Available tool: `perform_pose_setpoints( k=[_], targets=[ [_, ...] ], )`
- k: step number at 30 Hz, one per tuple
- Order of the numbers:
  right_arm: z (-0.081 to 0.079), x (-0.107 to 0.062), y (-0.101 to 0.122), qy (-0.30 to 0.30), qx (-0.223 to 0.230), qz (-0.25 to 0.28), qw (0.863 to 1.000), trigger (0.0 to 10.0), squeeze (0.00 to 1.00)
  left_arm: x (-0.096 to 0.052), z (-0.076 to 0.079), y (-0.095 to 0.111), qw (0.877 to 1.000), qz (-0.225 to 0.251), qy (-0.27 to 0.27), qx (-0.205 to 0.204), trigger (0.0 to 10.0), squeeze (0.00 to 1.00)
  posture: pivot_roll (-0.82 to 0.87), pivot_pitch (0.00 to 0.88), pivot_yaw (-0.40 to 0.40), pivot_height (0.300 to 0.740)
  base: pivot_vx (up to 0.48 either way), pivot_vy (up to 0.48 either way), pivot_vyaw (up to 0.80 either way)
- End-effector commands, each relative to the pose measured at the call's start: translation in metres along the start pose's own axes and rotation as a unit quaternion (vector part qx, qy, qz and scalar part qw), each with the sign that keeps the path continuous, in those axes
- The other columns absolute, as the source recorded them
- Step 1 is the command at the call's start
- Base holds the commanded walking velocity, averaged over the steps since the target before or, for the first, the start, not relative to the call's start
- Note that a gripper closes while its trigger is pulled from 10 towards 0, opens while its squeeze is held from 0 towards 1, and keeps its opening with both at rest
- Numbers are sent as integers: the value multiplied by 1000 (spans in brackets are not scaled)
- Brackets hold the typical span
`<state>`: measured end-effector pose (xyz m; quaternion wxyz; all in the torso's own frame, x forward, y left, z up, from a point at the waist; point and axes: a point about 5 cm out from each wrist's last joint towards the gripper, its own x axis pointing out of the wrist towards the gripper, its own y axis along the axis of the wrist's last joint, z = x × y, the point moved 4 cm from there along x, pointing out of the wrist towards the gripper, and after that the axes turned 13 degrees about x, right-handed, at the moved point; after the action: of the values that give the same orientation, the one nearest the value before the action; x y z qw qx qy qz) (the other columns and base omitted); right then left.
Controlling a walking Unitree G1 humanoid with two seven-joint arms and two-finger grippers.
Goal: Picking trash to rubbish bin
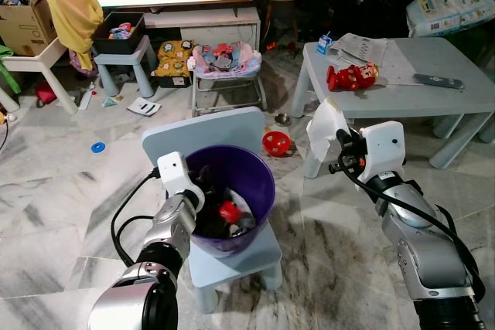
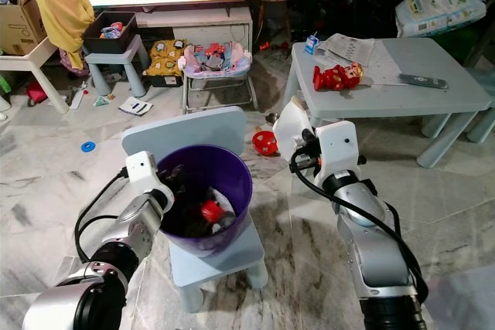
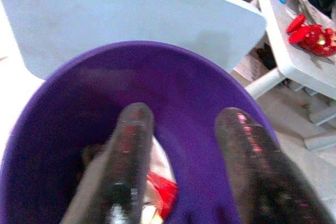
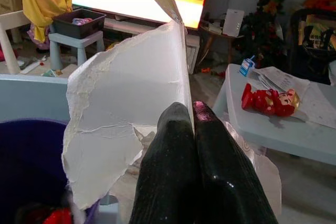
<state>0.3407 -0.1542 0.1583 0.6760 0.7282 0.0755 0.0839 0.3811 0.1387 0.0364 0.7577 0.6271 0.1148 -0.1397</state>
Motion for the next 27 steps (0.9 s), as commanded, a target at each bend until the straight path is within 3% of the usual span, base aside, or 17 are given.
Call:
perform_pose_setpoints(
  k=[1,7,9,10,12,13,14,15,16,17,18,19,21,25,27],
  targets=[
    [-1,2,7,0,0,10,1000,0,0,0,-3,2,1000,3,12,4,10000,1000,-142,97,-11,740,0,0,0],
    [-11,14,-6,1,44,5,999,0,0,-7,-13,16,997,51,23,51,10000,1000,-60,86,-6,740,0,0,0],
    [-24,23,-20,12,61,-6,998,0,0,-22,-20,15,994,72,21,75,10000,1000,9,87,-7,740,0,0,0],
    [-35,31,-31,21,70,-16,997,0,0,-40,-26,12,992,83,24,96,10000,1000,30,87,-8,740,0,0,0],
    [-41,36,-38,23,86,-23,996,0,0,-54,-31,9,989,89,29,114,10000,1000,60,88,-8,740,0,0,0],
    [-45,39,-43,25,91,-29,995,0,0,-64,-32,7,988,92,30,124,10000,157,85,89,-12,740,0,0,0],
    [-45,39,-43,25,91,-29,995,0,0,-64,-32,7,988,92,30,124,10000,157,85,89,-12,740,0,0,0],
    [-50,42,-47,29,98,-35,994,0,0,-73,-34,4,986,95,29,135,10000,0,102,88,-14,740,0,0,0],
    [-50,42,-47,29,98,-35,994,0,0,-73,-34,4,986,95,29,135,10000,0,102,88,-14,740,0,0,0],
    [-59,48,-54,36,114,-44,992,0,0,-90,-36,0,983,94,26,153,10000,0,138,88,-18,740,0,0,0],
    [-59,48,-54,36,114,-44,992,0,0,-90,-36,0,983,94,26,153,10000,0,138,88,-18,740,0,0,0],
    [-67,54,-63,41,135,-58,988,0,0,-107,-42,-8,983,77,35,163,10000,0,163,86,-18,740,0,0,0],
    [-74,57,-69,45,150,-68,985,0,0,-118,-46,-11,983,65,41,168,10000,0,182,86,-18,740,0,0,0],
    [-88,60,-81,54,176,-96,978,0,0,-129,-52,-14,982,54,48,173,10000,0,212,85,-14,740,0,0,0],
    [-107,58,-93,72,192,-126,971,0,0,-134,-55,-15,982,47,47,176,10000,0,228,86,-14,740,0,0,0]
  ],
)
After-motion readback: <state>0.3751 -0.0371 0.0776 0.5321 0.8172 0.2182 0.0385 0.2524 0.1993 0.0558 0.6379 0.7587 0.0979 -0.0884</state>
